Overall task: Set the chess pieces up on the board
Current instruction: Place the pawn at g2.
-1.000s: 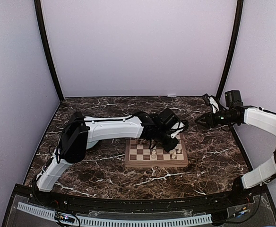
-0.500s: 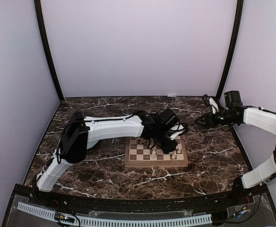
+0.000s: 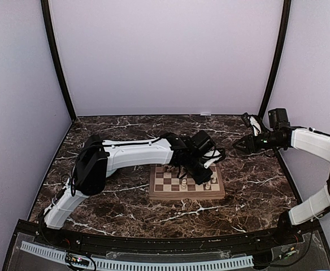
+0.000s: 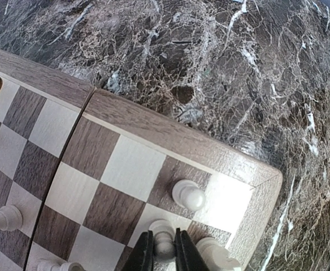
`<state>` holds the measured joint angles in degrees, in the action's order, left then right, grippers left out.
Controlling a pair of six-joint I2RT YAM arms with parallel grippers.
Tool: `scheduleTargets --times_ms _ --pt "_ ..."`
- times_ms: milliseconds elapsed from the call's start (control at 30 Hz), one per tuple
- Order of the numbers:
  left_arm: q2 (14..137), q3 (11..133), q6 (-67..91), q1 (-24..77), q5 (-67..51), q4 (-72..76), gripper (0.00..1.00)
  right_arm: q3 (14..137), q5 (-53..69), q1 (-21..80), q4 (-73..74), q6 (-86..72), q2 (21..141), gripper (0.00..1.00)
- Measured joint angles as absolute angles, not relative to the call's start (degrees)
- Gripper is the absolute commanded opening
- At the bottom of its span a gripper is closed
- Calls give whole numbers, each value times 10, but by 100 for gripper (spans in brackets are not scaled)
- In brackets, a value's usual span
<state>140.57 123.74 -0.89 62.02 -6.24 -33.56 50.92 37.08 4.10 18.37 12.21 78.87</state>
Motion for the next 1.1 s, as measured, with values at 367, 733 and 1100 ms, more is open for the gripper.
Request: scheduleTargets --times_ms 367,733,1100 --pt "1407 1239 -9 620 -55 -345 20 509 375 41 185 127 790 47" --pt "1407 1246 -13 620 -43 -345 27 509 375 41 185 128 792 46" --pt "1341 1183 -17 590 -66 -325 44 509 379 41 192 130 792 46"
